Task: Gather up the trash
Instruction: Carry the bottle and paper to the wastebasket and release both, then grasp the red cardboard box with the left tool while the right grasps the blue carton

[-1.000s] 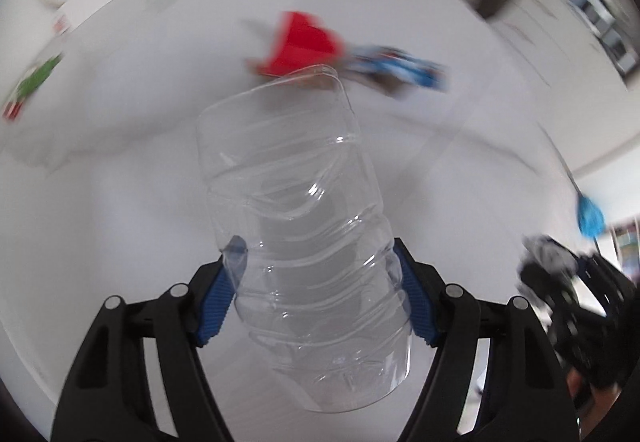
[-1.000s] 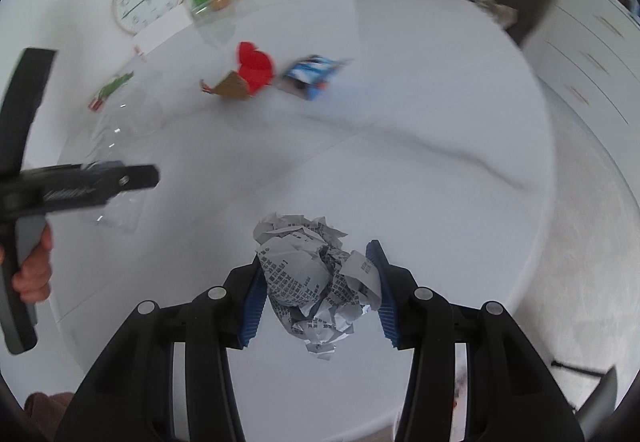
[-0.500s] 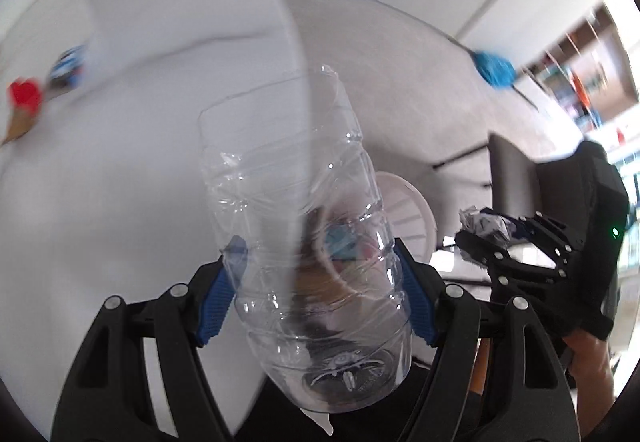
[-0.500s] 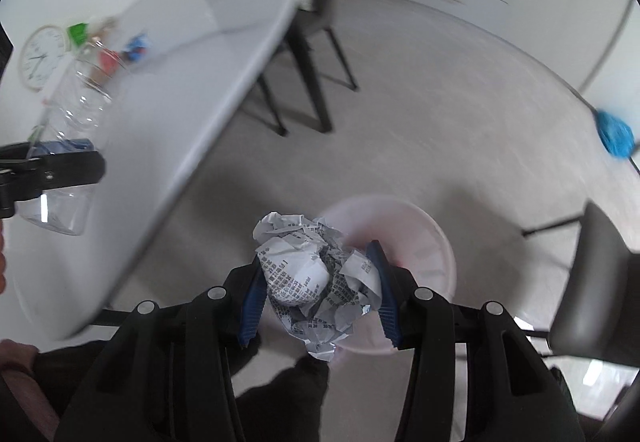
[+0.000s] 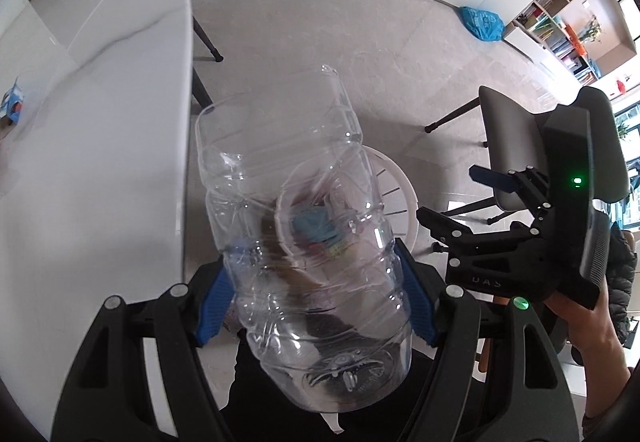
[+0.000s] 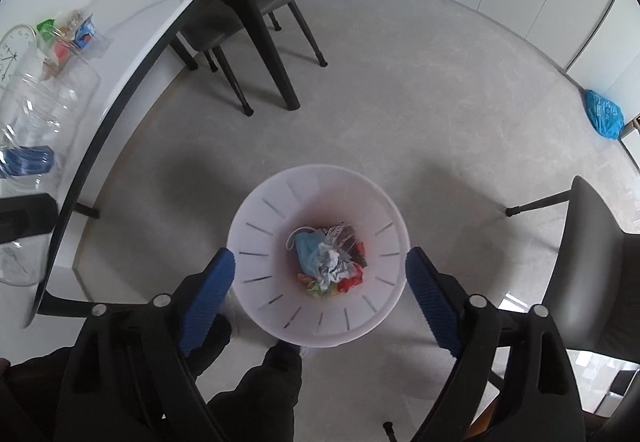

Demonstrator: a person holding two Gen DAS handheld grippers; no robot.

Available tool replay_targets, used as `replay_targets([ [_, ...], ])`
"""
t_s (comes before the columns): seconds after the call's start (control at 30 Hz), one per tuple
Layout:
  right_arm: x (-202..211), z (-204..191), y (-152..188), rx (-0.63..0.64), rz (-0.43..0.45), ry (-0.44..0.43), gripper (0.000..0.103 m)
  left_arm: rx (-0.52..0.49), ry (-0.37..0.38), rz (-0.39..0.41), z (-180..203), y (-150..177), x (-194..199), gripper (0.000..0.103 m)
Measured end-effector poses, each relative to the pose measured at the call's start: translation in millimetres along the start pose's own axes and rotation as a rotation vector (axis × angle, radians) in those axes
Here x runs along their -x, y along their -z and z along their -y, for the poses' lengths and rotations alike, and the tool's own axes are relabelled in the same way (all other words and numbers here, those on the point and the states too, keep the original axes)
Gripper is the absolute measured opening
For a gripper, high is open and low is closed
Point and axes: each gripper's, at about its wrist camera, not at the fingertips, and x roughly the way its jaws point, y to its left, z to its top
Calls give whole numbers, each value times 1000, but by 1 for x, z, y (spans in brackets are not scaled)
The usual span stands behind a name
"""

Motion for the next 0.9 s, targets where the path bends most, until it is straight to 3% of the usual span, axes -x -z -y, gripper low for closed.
replay_targets([
  [0.3,11,26,12,-64,-4,33,90,-68,8,-57,12,-9,-30,73],
  [0.37,11,34,16,-85,-8,37,90,-70,9,-64,17,-11,-30,93],
  [0.4,11,36,17,-90,-9,39,90,-70,8,-58,18,-11,-28,95],
  [0.53,12,46,21,-100,-12,51,90,-80,30,-33,21,-11,-14,95],
  [0.77,16,47,15,-82,6,50,90,-72,-1,3,19,-16,5,95],
  [0.9,24,37,4,-47,26,31,90,-23,-28,68,6,-18,30,95],
])
